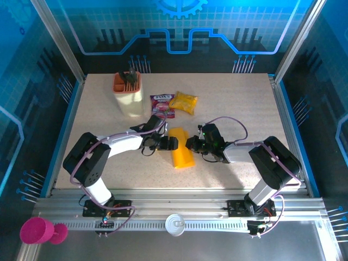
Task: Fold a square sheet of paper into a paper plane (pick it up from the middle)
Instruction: First fold the square sheet of paper in half at the center of the table.
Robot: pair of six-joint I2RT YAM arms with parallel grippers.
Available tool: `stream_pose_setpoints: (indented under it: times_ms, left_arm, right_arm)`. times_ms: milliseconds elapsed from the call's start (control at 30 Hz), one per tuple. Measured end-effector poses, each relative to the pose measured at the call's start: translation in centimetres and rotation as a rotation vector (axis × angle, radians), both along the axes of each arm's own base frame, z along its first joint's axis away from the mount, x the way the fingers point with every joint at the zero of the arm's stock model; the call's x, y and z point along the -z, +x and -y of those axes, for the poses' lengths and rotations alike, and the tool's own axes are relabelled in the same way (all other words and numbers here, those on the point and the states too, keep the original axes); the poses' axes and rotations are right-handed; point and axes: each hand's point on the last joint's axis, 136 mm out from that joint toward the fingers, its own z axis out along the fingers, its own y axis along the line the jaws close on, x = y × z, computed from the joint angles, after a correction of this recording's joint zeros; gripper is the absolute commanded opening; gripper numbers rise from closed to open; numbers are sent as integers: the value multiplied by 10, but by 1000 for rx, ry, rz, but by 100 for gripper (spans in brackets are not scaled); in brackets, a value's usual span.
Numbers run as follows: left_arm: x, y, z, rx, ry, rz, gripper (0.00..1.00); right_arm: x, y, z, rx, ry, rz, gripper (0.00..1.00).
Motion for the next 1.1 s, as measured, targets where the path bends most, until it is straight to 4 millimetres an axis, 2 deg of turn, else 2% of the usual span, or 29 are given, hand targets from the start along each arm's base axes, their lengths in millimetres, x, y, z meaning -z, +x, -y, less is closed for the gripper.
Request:
stream_pose_setpoints:
  times_ms: [67, 200, 333, 633, 833, 1100]
  left_arm:
    - [0, 2, 2, 3, 1, 2, 82]
    - [0, 4, 4, 13, 8, 6, 82]
    - [3, 5, 5, 23, 15, 4, 82]
    - [3, 6, 8, 32, 24, -4, 82]
    - [-3, 9, 15, 43, 31, 11, 82]
    - [-4, 13, 22, 71, 58, 23, 82]
  right_arm:
    - [1, 0, 0, 1, 1, -2, 3]
    - [0, 0, 0, 1, 3, -2, 23]
    - [0, 1, 3, 7, 2, -5, 35]
    - [-26, 19, 39, 78, -8, 46, 43]
    - [-20, 15, 52, 82, -55, 24, 46]
    - [-13, 7, 57, 51, -103, 7, 46]
